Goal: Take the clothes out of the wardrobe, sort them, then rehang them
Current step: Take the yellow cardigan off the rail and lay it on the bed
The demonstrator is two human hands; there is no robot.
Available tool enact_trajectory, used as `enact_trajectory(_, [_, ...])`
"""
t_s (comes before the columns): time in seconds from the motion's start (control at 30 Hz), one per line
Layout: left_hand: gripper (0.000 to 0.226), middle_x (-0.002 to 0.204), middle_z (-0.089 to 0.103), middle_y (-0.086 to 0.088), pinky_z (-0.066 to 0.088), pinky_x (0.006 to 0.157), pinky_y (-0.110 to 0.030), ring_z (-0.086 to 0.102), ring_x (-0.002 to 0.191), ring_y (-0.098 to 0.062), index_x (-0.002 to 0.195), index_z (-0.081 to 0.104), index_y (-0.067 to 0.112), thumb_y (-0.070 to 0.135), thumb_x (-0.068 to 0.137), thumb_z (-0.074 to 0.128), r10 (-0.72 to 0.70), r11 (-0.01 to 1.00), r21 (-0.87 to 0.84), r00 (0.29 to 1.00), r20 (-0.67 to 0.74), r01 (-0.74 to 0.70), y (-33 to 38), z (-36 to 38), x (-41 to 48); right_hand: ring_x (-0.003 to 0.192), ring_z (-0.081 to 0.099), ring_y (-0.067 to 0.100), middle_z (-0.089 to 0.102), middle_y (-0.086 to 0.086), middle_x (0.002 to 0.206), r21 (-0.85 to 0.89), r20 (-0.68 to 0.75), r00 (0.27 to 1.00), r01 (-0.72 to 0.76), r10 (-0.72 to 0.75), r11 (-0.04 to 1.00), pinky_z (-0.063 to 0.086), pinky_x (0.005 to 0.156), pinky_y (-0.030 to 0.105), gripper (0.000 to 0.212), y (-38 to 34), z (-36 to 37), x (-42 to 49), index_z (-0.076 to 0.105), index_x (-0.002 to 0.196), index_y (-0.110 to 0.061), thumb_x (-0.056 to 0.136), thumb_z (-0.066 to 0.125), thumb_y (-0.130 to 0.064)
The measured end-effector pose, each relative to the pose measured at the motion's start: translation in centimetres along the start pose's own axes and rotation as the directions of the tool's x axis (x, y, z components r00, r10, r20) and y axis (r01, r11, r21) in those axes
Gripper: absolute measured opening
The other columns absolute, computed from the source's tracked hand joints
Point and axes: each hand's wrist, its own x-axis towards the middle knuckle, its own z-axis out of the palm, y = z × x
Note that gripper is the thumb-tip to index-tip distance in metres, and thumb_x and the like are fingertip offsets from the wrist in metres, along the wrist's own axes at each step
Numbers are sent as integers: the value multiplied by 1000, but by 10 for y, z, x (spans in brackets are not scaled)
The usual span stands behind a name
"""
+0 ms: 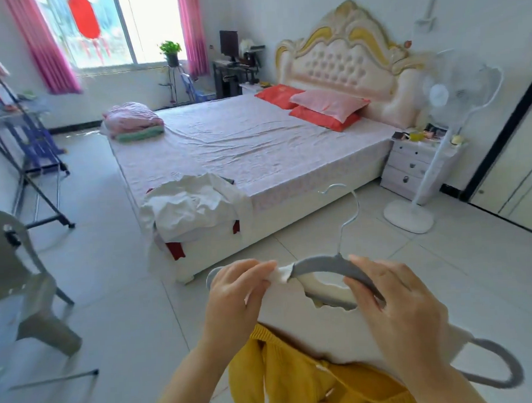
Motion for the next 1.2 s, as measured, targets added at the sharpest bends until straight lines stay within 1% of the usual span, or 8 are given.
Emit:
enact_trajectory(0.1, [27, 103, 56, 16, 37, 89, -10, 44, 96, 8, 109, 66, 24, 30, 87, 51, -43, 999, 27, 999, -30, 44, -40, -3, 21, 62, 61, 14, 66, 2, 80, 60, 19, 999, 32, -33, 998, 50, 45, 22, 33, -2, 48, 32, 70, 101, -10, 75, 71, -31])
enact_trajectory(0.2, [25, 103, 57, 16, 40, 85, -12, 46, 95, 7, 110, 62, 30, 25, 87, 55, -110, 991, 75, 993, -48, 114, -79, 0, 43, 62, 60, 12, 66, 0, 81, 86, 43, 995, 91, -95, 992, 42, 52, 13, 34, -1, 97, 65, 71, 100, -11, 81, 59, -36])
enact_trajectory(0.3, [27, 102, 63, 10, 41, 83, -15, 45, 95, 7, 109, 65, 28, 20, 84, 59, -184, 975, 108, 979, -87, 193, -120, 5, 65, 63, 61, 12, 67, -1, 83, 151, 42, 990, 126, -133, 981, 44, 51, 16, 35, 3, 152, 100, 71, 100, -14, 82, 54, -38])
enact_trajectory(0.5, [27, 106, 60, 16, 53, 79, -41, 59, 96, -6, 114, 57, 35, 30, 88, 50, -212, 956, 173, 967, -141, 235, -205, 22, 134, 66, 62, 11, 67, -7, 87, 266, 54, 986, 139, -159, 954, 49, 45, 22, 30, 21, 271, 181, 71, 100, -22, 81, 55, -39])
enact_trajectory(0.63, [29, 106, 60, 17, 53, 81, -43, 59, 97, -6, 114, 57, 36, 31, 87, 49, -270, 926, 222, 946, -176, 306, -249, 30, 189, 68, 58, 6, 67, -8, 87, 338, 80, 980, 148, -185, 930, 45, 51, 17, 31, 31, 340, 243, 71, 99, -23, 80, 54, -41])
enact_trajectory(0.8, [28, 103, 59, 18, 53, 80, -43, 61, 95, -10, 112, 58, 34, 30, 86, 48, -310, 897, 255, 925, -222, 362, -309, 36, 249, 65, 64, 13, 67, -4, 87, 443, 116, 969, 146, -218, 884, 53, 48, 25, 32, 31, 425, 306, 70, 101, -21, 82, 54, -41])
enact_trajectory(1.07, [31, 101, 58, 18, 52, 82, -33, 60, 93, -11, 107, 68, 25, 15, 79, 61, -368, 851, 284, 887, -278, 442, -460, 39, 325, 74, 54, -1, 62, -14, 89, 530, 221, 956, 51, -195, 847, 45, 62, 12, 29, 4, 587, 382, 69, 101, -27, 77, 62, -41])
enact_trajectory(1.2, [27, 99, 65, 11, 51, 80, -30, 59, 91, -7, 106, 66, 29, 25, 82, 54, -409, 842, 261, 874, -263, 472, -531, 29, 369, 78, 52, 0, 56, -20, 87, 575, 271, 946, -12, -177, 818, 43, 67, 8, 26, -15, 662, 424, 69, 100, -28, 74, 69, -31])
